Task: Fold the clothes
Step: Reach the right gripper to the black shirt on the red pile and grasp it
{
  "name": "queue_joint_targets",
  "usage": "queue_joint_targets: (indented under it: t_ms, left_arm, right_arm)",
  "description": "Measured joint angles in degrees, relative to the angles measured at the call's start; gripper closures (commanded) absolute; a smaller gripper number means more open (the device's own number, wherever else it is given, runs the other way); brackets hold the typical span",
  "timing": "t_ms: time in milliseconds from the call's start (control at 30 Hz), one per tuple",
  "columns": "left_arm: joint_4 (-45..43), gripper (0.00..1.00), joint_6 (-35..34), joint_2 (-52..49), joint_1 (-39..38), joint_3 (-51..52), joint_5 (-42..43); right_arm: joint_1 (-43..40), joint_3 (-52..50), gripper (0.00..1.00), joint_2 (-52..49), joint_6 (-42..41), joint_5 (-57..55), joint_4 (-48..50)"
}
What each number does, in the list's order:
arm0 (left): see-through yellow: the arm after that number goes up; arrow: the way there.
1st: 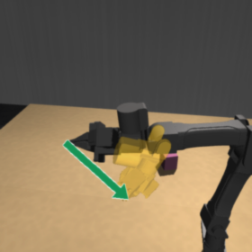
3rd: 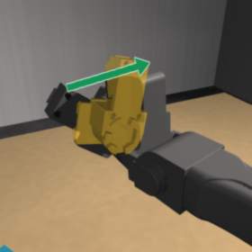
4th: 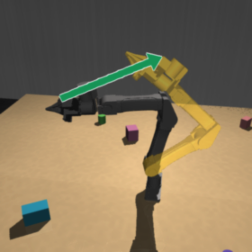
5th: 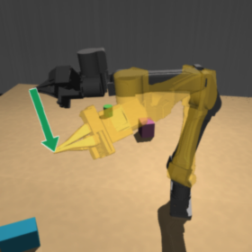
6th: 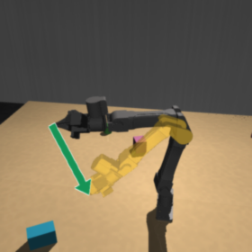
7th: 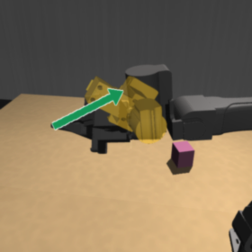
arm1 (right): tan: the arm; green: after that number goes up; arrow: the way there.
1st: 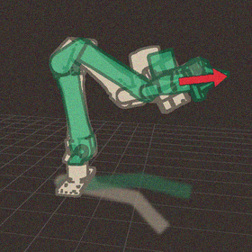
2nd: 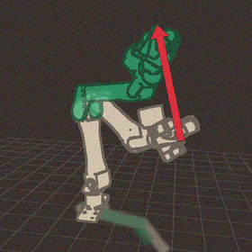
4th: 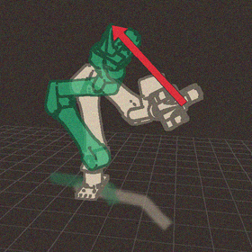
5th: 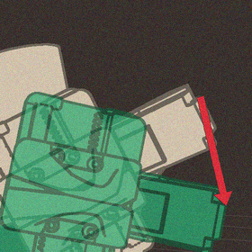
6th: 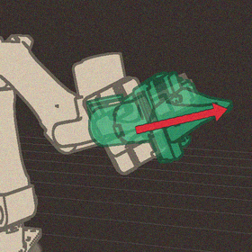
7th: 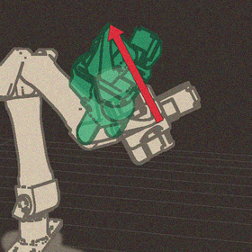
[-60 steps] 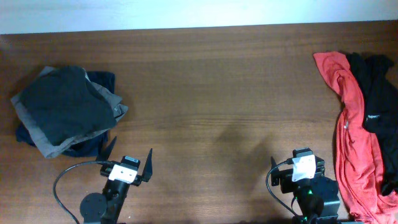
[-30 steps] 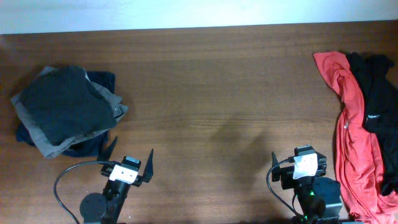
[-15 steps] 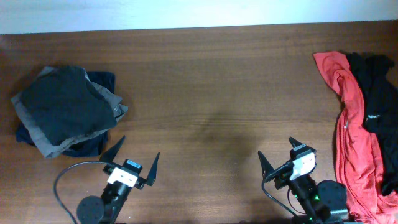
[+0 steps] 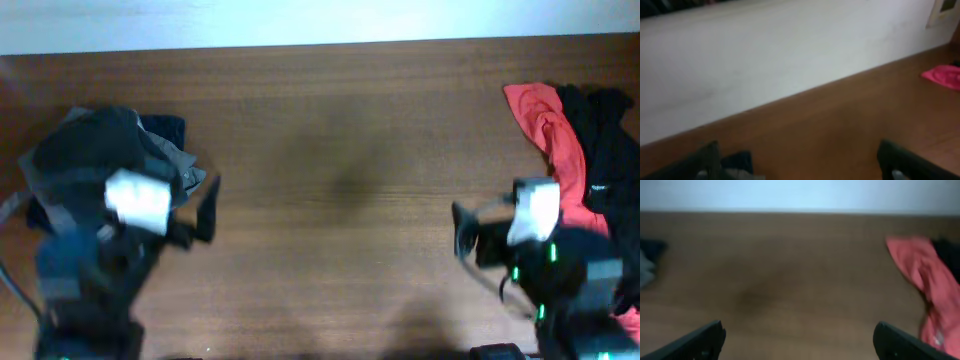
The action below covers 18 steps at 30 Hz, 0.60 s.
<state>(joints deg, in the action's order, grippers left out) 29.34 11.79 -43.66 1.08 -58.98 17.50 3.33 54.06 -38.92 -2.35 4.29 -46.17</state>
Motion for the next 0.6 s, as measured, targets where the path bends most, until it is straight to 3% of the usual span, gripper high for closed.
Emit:
queue_joint_targets:
  t_ms: [200,367,600]
  left_arm:
    - [16.20,0.01,-1.20,-24.63,0.00,-22.99,2.21]
    - [18.29,0.01,-1.75,-31.87,0.00,-26.88,6.25]
    - [19.76,0.01,-1.84,-35.34,0.00,-27.02,9.81]
  right_arm:
    - [-0.02,20.74,0.01,-23.80,-0.61,0.76,-10.99]
    - [-3.19,30.12,0.01,-38.05,-4.02,2.03,-17.03]
    - [-21.00,44.96,0.14,-56.61,-8.35,2.60,-18.32]
